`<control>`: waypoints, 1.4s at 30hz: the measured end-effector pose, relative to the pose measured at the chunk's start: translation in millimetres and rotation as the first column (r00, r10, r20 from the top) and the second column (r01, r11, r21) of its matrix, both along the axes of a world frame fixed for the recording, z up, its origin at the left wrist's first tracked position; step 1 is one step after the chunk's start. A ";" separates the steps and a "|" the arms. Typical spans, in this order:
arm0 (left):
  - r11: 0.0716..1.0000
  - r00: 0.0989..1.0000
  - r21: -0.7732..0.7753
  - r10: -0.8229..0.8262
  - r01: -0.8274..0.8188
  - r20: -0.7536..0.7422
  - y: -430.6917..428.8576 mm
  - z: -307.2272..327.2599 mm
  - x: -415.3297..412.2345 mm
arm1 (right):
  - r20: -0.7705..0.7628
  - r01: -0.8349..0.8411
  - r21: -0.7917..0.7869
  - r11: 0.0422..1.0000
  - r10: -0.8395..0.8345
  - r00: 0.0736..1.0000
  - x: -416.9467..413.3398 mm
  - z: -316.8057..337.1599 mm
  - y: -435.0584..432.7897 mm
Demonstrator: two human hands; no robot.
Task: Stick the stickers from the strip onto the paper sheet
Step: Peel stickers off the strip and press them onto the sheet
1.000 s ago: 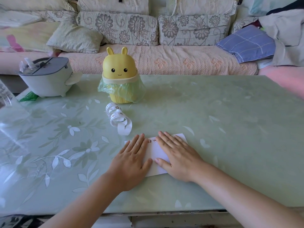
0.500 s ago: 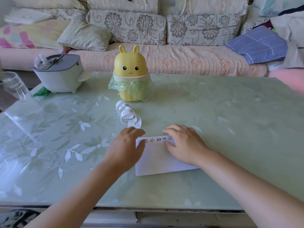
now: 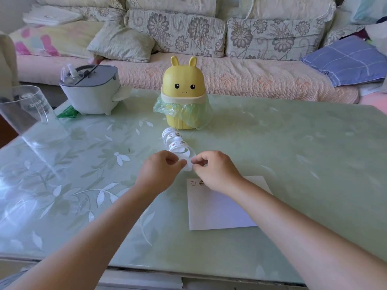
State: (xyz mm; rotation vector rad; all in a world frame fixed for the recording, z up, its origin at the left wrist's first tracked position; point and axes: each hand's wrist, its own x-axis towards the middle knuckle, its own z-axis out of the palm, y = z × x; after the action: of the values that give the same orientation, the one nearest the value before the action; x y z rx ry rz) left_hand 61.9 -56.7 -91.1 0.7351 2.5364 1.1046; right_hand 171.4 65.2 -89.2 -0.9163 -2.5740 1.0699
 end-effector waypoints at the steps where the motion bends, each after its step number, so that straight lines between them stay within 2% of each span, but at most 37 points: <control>1: 1.000 1.000 0.014 -0.009 0.009 0.018 -0.1 -0.3 -0.7 | 0.001 0.003 -0.039 0.999 -0.003 1.000 -2.8 -1.8 -0.5; 4: 0.996 0.995 0.090 -0.036 0.028 0.094 -0.8 1.0 -4.3 | -0.005 0.029 -0.106 0.994 -0.030 1.000 -7.8 -3.1 -0.7; 8: 0.959 0.951 0.280 -0.048 -0.042 0.306 -6.3 9.0 -7.3 | 0.015 0.015 -0.113 0.993 -0.014 1.000 -7.7 -2.3 2.2; 12: 0.898 0.854 0.420 -0.112 -0.132 0.509 -11.6 16.7 -8.6 | -0.034 -0.006 -0.170 0.985 0.000 0.999 -8.0 -5.0 1.0; 14: 0.872 0.794 0.455 -0.145 -0.179 0.590 -14.0 19.7 -7.5 | -0.103 -0.040 -0.212 0.976 0.018 0.995 -9.9 -5.9 -0.9; 17: 0.840 0.724 0.478 -0.162 -0.255 0.671 -17.4 23.1 -5.1 | -0.157 -0.110 -0.189 0.976 0.081 0.984 -11.5 -5.7 -3.1; 21: 0.902 0.827 0.346 0.022 -0.260 0.562 -21.7 19.8 -11.2 | -0.150 -0.097 -0.210 0.973 0.066 0.987 -10.5 -1.2 -6.9; 23: 0.943 0.909 0.263 0.084 -0.206 0.409 -24.9 16.5 -13.1 | -0.127 -0.097 -0.220 0.971 0.070 0.989 -9.1 2.7 -7.6; 25: 0.982 0.999 0.186 0.041 -0.044 0.016 -28.7 12.1 -12.6 | -0.079 -0.105 -0.177 0.979 0.092 0.993 -7.0 7.0 -7.6; 26: 0.986 0.977 0.151 -0.039 0.071 -0.207 -30.1 11.0 -12.2 | -0.046 -0.116 -0.141 0.983 0.110 0.993 -5.7 10.2 -7.9; 27: 0.976 0.918 0.121 -0.125 0.183 -0.378 -30.2 12.0 -11.4 | -0.011 -0.133 -0.105 0.986 0.132 0.991 -4.5 13.3 -8.2; 28: 0.961 0.867 0.091 -0.192 0.261 -0.459 -29.6 12.8 -11.4 | 0.020 -0.153 -0.071 0.986 0.155 0.988 -3.0 16.8 -9.4; 30: 0.948 0.848 0.040 -0.264 0.317 -0.460 -28.6 15.8 -8.6 | 0.073 -0.188 0.000 0.982 0.188 0.979 -0.8 21.7 -11.7; 32: 0.941 0.866 0.005 -0.309 0.338 -0.393 -28.1 15.1 -7.1 | 0.103 -0.206 0.070 0.976 0.198 0.975 -0.1 22.9 -12.6; 37: 0.941 0.908 -0.031 -0.334 0.338 -0.254 -26.1 14.5 -6.9 | 0.066 -0.238 0.143 0.961 0.230 0.971 1.7 23.3 -9.6; 40: 0.967 0.967 0.065 -0.240 0.246 -0.081 -22.8 15.1 -5.9 | -0.025 -0.237 0.198 0.951 0.247 0.969 4.0 20.5 -6.1; 42: 0.973 0.982 0.190 -0.152 0.128 0.116 -21.5 16.3 -4.3 | -0.116 -0.189 0.205 0.960 0.216 0.969 4.3 16.9 -6.0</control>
State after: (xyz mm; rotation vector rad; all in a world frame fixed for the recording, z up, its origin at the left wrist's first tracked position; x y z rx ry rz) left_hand 57.7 -78.2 -74.8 0.8442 2.2599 1.3029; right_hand 175.7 59.3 -72.3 -0.5221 -2.6401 0.8764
